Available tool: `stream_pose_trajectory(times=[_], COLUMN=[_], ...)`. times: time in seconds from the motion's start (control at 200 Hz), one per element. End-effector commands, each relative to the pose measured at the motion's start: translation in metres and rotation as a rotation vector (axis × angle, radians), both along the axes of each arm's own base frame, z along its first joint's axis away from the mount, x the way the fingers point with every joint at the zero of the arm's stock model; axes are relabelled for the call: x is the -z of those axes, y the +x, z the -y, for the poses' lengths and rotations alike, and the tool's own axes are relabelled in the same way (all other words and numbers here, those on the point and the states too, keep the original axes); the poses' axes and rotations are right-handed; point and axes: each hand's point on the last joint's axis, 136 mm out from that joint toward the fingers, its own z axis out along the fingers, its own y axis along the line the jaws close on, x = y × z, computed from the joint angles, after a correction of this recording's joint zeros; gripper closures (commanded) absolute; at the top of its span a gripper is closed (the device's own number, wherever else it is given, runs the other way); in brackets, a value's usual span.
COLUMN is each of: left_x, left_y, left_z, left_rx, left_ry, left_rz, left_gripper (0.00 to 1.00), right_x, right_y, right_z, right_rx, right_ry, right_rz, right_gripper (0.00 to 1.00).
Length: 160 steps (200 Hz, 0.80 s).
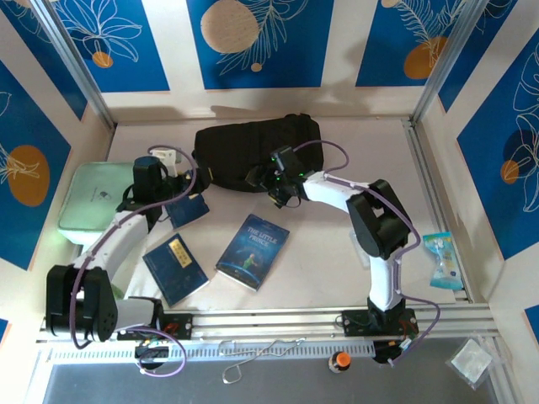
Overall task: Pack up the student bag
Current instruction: Rotate the student bag at the top-center of the table.
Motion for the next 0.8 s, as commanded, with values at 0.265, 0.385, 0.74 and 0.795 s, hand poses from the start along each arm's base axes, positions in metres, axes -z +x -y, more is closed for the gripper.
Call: stream_pose_trajectory(times=[0.265, 0.385, 0.74, 0.795], left_x=[-0.006, -0.002, 0.017, 0.019], left_y=[0.008, 0.008, -0.001, -0.001], left_z=[0.025, 0.037, 0.086, 0.100], left_rx=[0.075, 0.114, 0.249, 0.277], left_ry=[-0.059, -0.027, 0.051, 0.059], left_rz=[-0.054, -0.081, -0.136, -0.140], left_gripper=[0.00, 0.00, 0.00, 0.00], right_x=[0.021, 0.031, 0.020, 0.014], right_y=[0.022, 0.016, -0.005, -0.008], right_z=[0.027, 0.056, 0.169, 0.178], right_rx=[0.111, 0.127, 0.063, 0.065], right_ry=[-0.067, -0.131, -0.332, -0.328], right_rz=[-0.072, -0.093, 0.060, 0.080], right_gripper=[0.48, 0.53, 0.55, 0.54])
